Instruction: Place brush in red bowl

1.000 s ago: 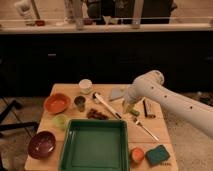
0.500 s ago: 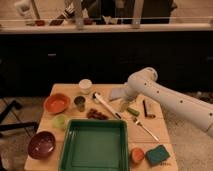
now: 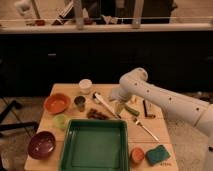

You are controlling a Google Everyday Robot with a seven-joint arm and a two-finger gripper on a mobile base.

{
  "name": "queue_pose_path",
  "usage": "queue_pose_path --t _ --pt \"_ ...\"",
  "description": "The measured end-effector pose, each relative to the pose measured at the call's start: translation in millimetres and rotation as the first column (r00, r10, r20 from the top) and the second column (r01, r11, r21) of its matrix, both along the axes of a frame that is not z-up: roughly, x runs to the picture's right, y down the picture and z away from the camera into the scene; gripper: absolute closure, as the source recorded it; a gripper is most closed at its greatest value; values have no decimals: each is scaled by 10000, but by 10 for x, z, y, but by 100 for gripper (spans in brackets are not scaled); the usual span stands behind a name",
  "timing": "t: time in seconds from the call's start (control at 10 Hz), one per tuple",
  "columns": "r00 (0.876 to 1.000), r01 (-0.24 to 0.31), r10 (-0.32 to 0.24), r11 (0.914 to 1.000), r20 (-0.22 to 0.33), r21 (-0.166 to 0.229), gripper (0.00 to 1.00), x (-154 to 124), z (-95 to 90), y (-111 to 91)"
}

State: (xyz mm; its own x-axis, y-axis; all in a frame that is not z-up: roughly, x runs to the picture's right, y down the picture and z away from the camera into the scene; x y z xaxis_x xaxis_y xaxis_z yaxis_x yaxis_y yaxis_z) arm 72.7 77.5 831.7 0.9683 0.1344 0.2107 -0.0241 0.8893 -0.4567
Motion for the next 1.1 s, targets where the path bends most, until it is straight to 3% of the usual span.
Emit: queue_pose_path --t 0.4,0.8,1.1 --pt "9999 -36 35 10000 157 13 20 -5 19 -1" --pt "9960 -65 77 9999 894 -137 20 -88 447 -71" --pt "9932 -100 134 9995 1158 -292 20 -59 598 -25"
